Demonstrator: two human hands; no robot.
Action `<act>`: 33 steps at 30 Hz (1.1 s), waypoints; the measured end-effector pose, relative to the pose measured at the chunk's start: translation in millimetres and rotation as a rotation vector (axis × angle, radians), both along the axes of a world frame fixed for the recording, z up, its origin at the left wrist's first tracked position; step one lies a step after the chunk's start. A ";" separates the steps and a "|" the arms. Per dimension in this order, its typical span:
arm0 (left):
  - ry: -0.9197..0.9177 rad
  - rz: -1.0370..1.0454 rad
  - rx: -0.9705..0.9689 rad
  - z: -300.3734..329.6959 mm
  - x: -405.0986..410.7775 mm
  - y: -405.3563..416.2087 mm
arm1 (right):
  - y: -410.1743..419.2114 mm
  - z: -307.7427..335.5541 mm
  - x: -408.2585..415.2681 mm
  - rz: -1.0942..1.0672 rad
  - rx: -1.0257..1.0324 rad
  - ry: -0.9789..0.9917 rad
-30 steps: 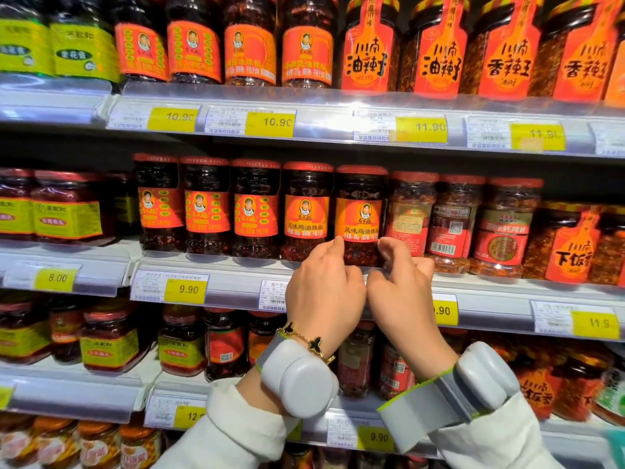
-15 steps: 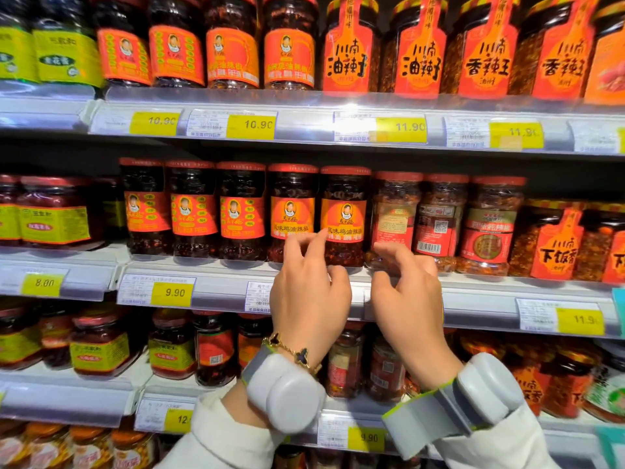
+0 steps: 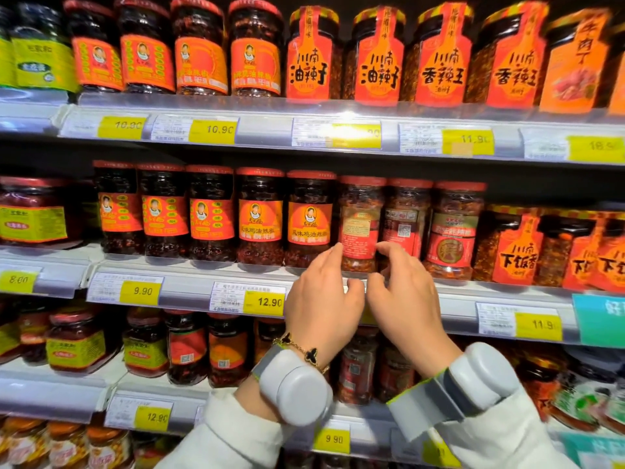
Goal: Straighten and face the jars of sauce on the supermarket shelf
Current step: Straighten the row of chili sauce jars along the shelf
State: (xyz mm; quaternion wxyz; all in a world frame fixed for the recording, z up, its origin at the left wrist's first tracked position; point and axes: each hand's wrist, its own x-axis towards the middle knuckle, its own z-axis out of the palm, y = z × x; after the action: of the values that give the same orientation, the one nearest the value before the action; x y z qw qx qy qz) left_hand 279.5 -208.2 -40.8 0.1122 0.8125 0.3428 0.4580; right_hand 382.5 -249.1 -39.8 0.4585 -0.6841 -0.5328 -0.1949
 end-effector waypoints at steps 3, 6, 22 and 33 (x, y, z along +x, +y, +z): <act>-0.006 0.015 -0.026 0.7 6.0 2.0 | 0.1 -0.4 3.4 -0.002 -0.061 -0.005; -0.018 0.029 -0.062 2.1 13.0 0.0 | -1.8 -1.4 8.2 0.014 -0.109 0.003; -0.175 0.032 -0.169 0.9 9.0 -8.5 | -4.3 -0.6 11.2 0.161 -0.073 0.179; -0.060 0.032 -0.056 -2.4 8.7 -2.4 | -3.9 0.2 8.0 0.203 0.044 0.323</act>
State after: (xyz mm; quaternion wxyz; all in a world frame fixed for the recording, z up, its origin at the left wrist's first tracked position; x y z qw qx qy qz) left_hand 288.2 -210.6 -43.2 0.1377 0.7895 0.3649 0.4740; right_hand 390.4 -253.0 -39.7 0.5701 -0.6392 -0.5140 -0.0469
